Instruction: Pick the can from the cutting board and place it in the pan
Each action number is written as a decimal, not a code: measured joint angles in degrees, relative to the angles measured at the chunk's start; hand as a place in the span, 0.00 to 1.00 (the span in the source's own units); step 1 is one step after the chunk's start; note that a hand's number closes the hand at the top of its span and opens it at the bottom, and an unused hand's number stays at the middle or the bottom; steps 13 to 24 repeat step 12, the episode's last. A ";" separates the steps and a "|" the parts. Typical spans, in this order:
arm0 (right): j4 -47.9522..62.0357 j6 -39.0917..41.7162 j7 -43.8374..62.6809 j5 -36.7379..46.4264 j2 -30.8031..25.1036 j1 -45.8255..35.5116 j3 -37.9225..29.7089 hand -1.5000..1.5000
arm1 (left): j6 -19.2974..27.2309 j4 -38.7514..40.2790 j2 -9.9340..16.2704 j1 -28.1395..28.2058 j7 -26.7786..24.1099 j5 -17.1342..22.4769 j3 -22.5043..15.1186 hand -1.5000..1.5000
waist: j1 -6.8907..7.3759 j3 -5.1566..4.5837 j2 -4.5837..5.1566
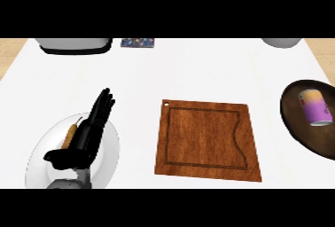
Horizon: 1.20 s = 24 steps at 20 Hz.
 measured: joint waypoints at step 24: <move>-1.20 -4.05 -3.41 -1.78 -0.40 3.50 2.58 0.00 | 0.16 -0.88 -0.52 1.16 0.13 -0.75 -1.05 0.50 | 0.59 0.01 0.00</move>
